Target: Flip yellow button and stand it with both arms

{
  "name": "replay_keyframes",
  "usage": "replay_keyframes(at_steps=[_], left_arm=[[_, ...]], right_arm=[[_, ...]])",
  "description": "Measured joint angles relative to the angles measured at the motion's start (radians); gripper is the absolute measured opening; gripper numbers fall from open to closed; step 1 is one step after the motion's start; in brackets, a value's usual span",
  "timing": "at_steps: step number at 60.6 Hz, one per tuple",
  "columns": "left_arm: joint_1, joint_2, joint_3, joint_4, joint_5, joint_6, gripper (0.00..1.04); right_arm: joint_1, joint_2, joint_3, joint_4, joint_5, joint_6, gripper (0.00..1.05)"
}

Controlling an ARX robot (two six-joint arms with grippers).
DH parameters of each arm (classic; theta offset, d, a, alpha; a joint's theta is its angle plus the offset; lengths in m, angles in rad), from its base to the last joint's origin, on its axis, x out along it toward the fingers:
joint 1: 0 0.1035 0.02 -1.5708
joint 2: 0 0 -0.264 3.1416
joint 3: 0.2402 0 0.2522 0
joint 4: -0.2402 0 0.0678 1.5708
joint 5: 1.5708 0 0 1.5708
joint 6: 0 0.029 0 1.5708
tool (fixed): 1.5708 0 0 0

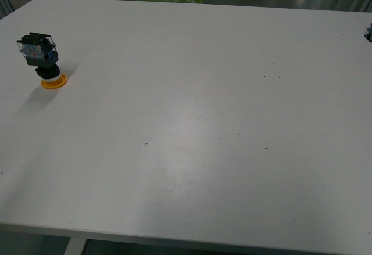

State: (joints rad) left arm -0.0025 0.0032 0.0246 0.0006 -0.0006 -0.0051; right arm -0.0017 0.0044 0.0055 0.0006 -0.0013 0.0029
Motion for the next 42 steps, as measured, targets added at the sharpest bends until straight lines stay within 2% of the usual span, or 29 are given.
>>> replay_keyframes(at_steps=[42], left_arm=[[0.0,0.0,0.0,0.0,0.0,0.0,0.98]], right_arm=[[0.0,0.0,0.0,0.0,0.0,0.0,0.97]])
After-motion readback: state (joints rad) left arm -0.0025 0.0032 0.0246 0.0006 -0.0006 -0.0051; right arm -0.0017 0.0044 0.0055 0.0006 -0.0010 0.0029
